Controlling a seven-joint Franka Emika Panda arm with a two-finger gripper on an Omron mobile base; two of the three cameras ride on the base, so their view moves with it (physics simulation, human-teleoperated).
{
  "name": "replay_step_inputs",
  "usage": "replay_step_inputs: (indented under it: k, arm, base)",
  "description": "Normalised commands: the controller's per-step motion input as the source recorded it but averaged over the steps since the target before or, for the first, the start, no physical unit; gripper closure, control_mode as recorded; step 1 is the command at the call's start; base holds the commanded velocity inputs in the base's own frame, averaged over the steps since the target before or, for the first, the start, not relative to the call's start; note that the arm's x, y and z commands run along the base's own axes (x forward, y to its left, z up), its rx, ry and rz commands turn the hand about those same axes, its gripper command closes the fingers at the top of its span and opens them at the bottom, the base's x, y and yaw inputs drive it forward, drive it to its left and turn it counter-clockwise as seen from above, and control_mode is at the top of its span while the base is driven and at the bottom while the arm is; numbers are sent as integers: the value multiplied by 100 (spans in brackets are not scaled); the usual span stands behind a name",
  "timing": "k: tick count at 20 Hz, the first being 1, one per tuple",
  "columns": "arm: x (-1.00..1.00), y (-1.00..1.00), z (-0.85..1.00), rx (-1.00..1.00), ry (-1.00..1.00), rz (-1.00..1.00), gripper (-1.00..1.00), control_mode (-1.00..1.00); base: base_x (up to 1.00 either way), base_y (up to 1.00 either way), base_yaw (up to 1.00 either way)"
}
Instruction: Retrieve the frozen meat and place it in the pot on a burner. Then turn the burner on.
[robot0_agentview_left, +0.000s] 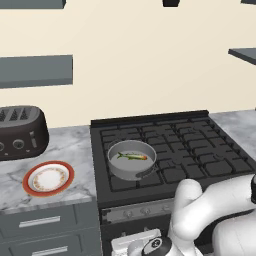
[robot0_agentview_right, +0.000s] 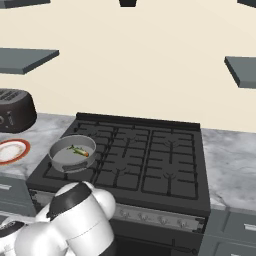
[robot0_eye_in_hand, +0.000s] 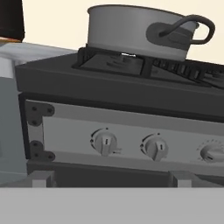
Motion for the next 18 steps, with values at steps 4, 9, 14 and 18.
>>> replay_step_inputs:
  k: [4, 9, 14, 18]
  arm:
    - [53, -28, 0, 4, 2, 0, -100, -100]
    - [53, -15, 4, 4, 5, 0, -100, -100]
    - [60, -15, 0, 0, 4, 0, -100, -100]
    - [69, -48, -1, 0, 25, 0, -100, -100]
  base:
    - [0, 0, 0]
    - [0, 0, 0]
    - [0, 0, 0]
    - [0, 0, 0]
